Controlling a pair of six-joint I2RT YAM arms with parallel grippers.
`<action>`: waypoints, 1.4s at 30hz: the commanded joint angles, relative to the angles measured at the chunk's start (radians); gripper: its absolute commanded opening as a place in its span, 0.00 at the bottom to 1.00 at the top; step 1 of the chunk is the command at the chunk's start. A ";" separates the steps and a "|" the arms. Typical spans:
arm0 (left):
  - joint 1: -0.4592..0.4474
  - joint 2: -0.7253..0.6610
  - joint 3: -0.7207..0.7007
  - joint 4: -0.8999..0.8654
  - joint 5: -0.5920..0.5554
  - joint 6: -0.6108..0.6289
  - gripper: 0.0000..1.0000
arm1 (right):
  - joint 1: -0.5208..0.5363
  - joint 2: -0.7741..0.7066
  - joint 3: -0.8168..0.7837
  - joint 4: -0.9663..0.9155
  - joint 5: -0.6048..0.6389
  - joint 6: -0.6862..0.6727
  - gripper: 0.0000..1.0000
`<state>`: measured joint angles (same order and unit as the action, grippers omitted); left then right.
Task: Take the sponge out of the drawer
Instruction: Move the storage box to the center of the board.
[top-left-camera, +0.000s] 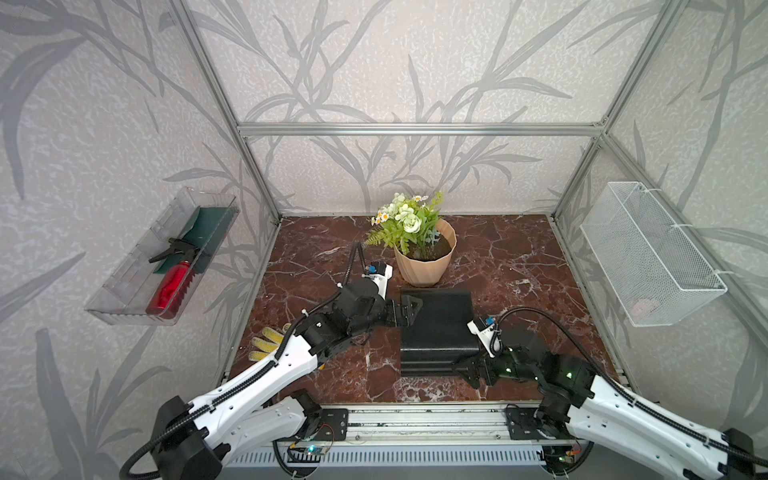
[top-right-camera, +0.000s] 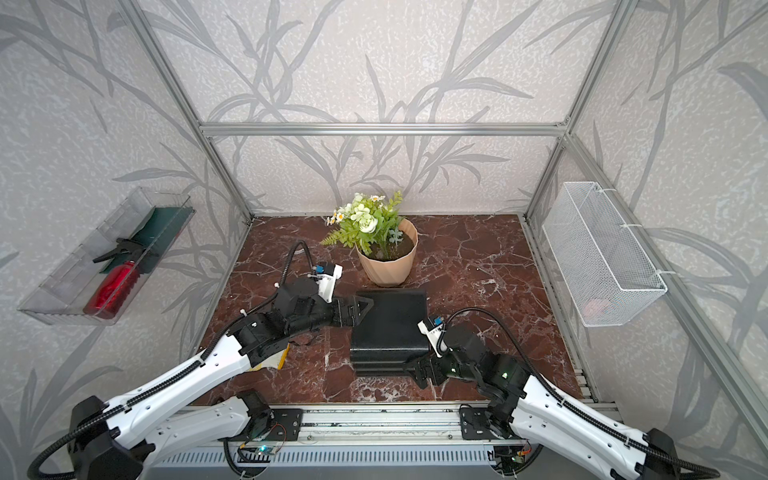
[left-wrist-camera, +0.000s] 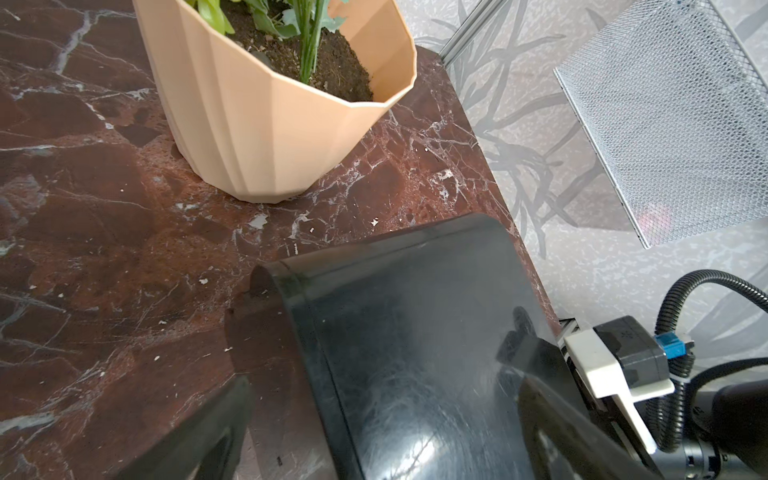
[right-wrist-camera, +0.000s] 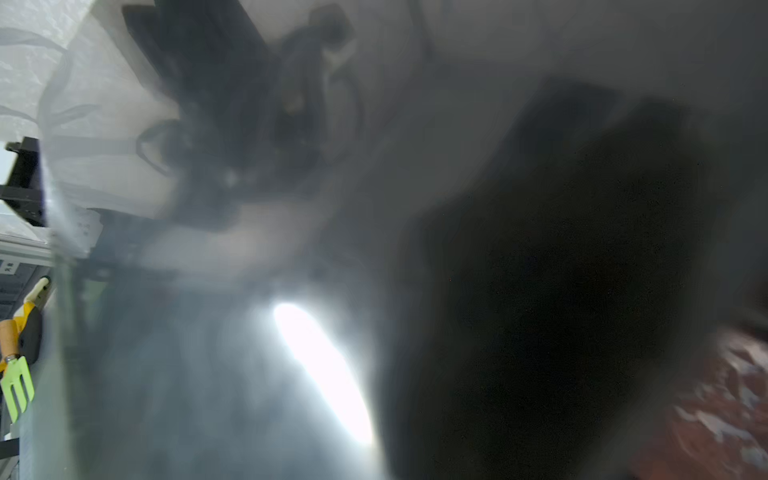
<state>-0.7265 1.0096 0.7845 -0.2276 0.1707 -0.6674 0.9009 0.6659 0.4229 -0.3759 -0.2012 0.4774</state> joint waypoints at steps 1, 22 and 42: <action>0.027 -0.005 -0.006 -0.031 0.014 -0.008 0.99 | 0.042 0.060 0.009 0.214 0.059 0.015 0.97; 0.304 -0.020 0.017 -0.135 0.106 0.127 0.99 | 0.092 0.591 0.336 0.457 0.118 -0.209 1.00; 0.371 -0.019 0.021 -0.112 0.120 0.131 0.99 | -0.064 0.780 0.442 0.589 -0.058 -0.229 1.00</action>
<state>-0.3477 1.0073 0.7811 -0.3374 0.2344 -0.5411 0.8688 1.4239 0.8234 0.0826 -0.2127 0.2428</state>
